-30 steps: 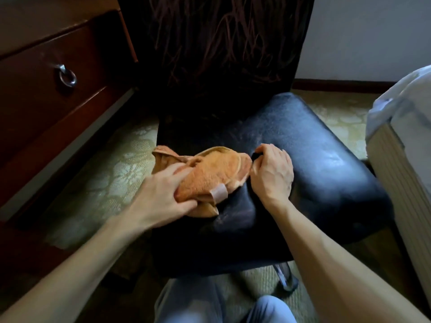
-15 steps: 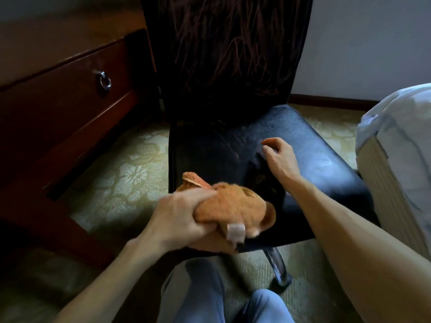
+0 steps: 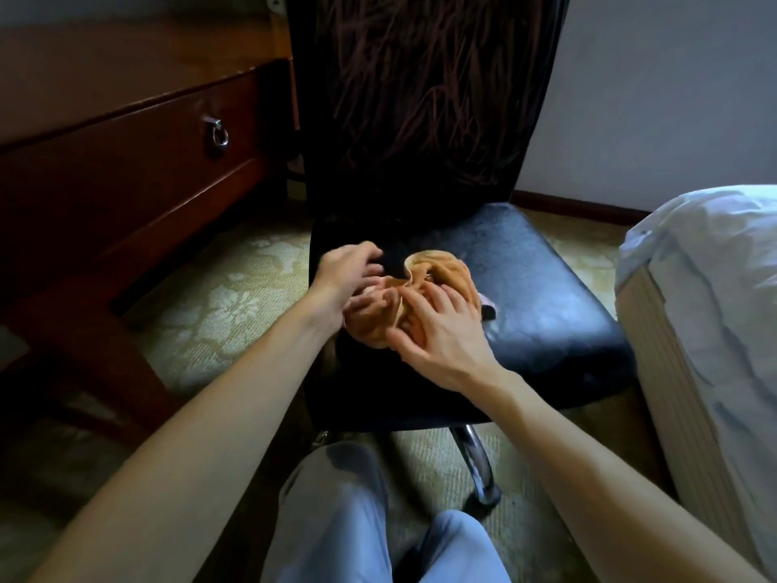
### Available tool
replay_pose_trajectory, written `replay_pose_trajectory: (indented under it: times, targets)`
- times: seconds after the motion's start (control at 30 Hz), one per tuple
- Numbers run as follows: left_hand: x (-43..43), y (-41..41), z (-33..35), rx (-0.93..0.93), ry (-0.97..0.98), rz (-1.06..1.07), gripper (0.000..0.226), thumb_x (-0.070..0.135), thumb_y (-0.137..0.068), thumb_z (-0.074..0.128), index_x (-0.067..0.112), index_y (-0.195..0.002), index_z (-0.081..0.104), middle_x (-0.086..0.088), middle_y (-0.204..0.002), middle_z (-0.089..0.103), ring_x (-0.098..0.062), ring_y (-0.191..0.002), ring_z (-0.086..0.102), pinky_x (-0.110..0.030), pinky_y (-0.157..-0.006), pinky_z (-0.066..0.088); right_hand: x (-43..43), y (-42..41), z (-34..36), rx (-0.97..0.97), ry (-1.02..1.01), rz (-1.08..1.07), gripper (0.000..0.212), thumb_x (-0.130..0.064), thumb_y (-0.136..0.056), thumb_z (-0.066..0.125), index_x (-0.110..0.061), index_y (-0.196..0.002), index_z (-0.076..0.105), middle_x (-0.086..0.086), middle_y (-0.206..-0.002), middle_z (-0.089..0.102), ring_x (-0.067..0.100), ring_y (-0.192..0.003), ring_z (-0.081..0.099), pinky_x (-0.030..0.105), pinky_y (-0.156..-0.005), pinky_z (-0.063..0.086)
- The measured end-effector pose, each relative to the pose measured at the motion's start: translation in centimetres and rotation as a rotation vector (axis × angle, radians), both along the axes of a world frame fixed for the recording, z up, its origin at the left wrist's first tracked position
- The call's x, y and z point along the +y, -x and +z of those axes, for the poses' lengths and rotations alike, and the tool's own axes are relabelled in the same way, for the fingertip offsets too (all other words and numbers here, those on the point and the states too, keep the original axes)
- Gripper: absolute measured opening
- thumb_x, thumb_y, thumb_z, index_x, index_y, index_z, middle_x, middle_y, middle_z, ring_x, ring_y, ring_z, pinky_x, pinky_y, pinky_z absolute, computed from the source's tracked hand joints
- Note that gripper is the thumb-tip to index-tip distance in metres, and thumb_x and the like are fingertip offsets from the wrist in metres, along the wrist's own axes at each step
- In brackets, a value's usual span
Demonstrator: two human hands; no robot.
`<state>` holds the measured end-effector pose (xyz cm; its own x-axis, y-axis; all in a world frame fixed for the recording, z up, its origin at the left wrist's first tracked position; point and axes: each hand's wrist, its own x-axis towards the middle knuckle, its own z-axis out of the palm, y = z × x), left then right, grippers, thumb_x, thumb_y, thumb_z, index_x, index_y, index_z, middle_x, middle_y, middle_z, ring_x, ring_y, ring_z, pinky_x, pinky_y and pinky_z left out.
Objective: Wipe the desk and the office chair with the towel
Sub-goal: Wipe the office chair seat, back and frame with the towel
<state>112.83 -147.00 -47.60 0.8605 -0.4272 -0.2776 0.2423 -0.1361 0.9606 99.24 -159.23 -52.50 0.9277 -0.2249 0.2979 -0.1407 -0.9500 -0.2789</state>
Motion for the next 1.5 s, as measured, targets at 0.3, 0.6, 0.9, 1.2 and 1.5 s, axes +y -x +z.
replay_pose_trajectory:
  times: [0.3,0.6,0.9,1.2,1.5]
  targets:
    - [5.1,-1.5,-9.7,-0.176,-0.412,0.208,0.074,0.051,-0.094,0.063,0.019,-0.155,0.035,-0.02,-0.151,0.045,-0.039,-0.136,0.046,-0.045,-0.111,0.041,4.4,-1.3,0.2,0.03,0.223,0.069,0.07,-0.063,-0.067,0.064,-0.033,-0.13,0.055,0.007,-0.131,0.059,0.036,-0.124,0.051,0.067,-0.097,0.044]
    - [5.3,-1.2,-11.7,0.058,-0.157,0.251,0.091,0.055,-0.088,0.071,0.019,-0.16,0.027,-0.009,-0.152,0.048,-0.031,-0.133,0.052,-0.039,-0.102,0.045,-1.6,2.2,-1.9,0.065,0.166,-0.12,0.065,-0.049,-0.067,0.067,-0.037,-0.13,0.057,0.002,-0.139,0.056,0.037,-0.11,0.058,0.042,-0.083,0.051]
    - [4.0,0.3,-12.8,0.002,-0.107,0.309,0.061,0.052,-0.093,0.064,0.025,-0.145,0.047,0.001,-0.129,0.06,-0.02,-0.109,0.06,-0.038,-0.093,0.051,-6.9,3.7,-2.6,0.027,-0.043,-0.666,0.032,-0.047,-0.082,0.057,-0.029,-0.108,0.056,0.013,-0.12,0.051,0.043,-0.106,0.052,0.053,-0.091,0.046]
    - [4.8,0.2,-12.2,0.144,0.052,0.196,0.035,0.035,-0.107,0.048,0.013,-0.133,0.056,-0.007,-0.105,0.074,-0.013,-0.076,0.072,-0.027,-0.06,0.055,5.6,-3.0,-1.3,0.015,0.064,0.022,0.06,-0.062,-0.074,0.056,-0.033,-0.126,0.051,0.003,-0.123,0.057,0.034,-0.112,0.052,0.054,-0.09,0.045]
    - [-0.6,-6.4,-7.9,-0.124,-0.359,0.458,0.056,0.037,-0.092,0.056,0.018,-0.144,0.043,-0.011,-0.132,0.059,-0.032,-0.116,0.056,-0.044,-0.092,0.047,-16.3,-3.6,-1.0,0.117,-0.01,-0.451,0.059,-0.049,-0.084,0.056,-0.051,-0.14,0.037,0.009,-0.148,0.046,0.045,-0.115,0.056,0.056,-0.093,0.05]
